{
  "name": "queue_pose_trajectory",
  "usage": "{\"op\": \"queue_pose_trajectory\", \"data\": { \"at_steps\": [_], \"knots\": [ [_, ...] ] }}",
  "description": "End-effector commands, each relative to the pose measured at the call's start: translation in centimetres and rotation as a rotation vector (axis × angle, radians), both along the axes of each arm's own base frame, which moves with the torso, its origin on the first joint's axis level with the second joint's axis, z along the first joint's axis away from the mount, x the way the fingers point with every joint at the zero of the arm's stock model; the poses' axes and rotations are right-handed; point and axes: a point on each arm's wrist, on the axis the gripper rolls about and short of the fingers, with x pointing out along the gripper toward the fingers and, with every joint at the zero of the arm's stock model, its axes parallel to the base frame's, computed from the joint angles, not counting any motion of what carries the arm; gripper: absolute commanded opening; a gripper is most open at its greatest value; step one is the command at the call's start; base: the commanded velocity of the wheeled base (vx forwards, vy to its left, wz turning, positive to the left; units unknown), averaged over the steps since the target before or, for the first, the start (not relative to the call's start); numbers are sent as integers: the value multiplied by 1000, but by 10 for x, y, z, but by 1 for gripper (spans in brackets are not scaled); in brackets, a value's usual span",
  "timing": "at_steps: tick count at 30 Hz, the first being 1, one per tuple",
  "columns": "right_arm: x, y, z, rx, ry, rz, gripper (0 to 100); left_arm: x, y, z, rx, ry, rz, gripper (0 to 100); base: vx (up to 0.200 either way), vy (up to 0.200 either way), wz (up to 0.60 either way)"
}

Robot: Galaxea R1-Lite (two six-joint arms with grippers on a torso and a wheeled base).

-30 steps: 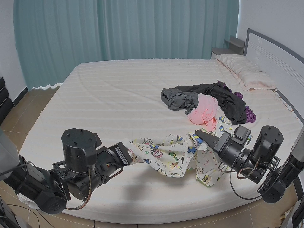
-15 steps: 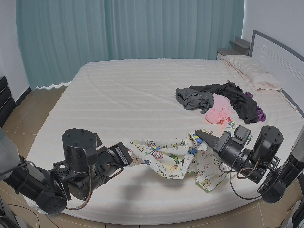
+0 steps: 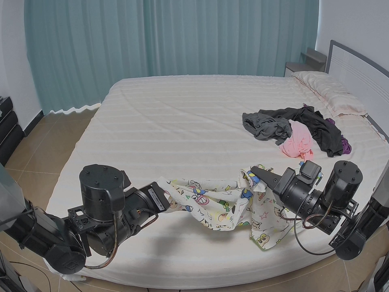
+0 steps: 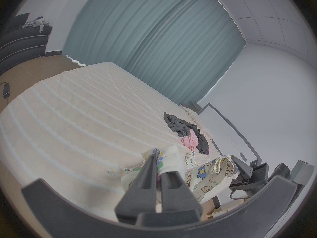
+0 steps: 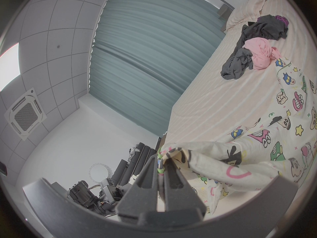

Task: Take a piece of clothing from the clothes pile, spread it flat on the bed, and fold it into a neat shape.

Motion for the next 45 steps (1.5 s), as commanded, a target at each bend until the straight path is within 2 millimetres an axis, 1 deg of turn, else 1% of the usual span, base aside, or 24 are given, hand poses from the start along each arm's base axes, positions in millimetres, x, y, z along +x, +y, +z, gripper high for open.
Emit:
{"op": "queue_pose_trajectory", "data": {
  "at_steps": [1,14,22,28,37,38,40,42,43,44,45],
  "knots": [
    [0,0,0,4,-6,1,0,0,0,0,0,0,1,0,0,200,0],
    [0,0,0,3,-5,-1,0,0,1,0,-1,-1,3,0,0,200,0],
    [5,-2,0,7,-8,-15,0,1,2,2,-6,-7,7,0,0,200,0],
    [5,-2,0,6,-7,-15,0,1,2,2,-6,-7,7,0,0,0,0],
    [5,-5,3,6,-18,-26,0,0,1,3,-8,-10,6,0,-200,0,0],
    [4,-12,11,-4,-60,-46,0,-4,4,10,-21,-30,10,0,-200,0,0],
    [1,-18,20,6,-94,-63,0,-10,9,19,-38,-52,11,0,-200,0,0],
    [-5,-26,33,22,-136,-75,0,-14,13,25,-52,-68,13,0,-200,0,0],
    [-6,-27,35,23,-143,-77,0,-15,14,26,-54,-72,12,0,-200,0,0],
    [-14,-32,43,24,-182,-79,0,-19,17,33,-63,-92,11,0,-200,0,0],
    [-17,-33,46,18,-199,-81,0,-21,18,35,-63,-98,9,0,-200,0,0]
  ]
}}
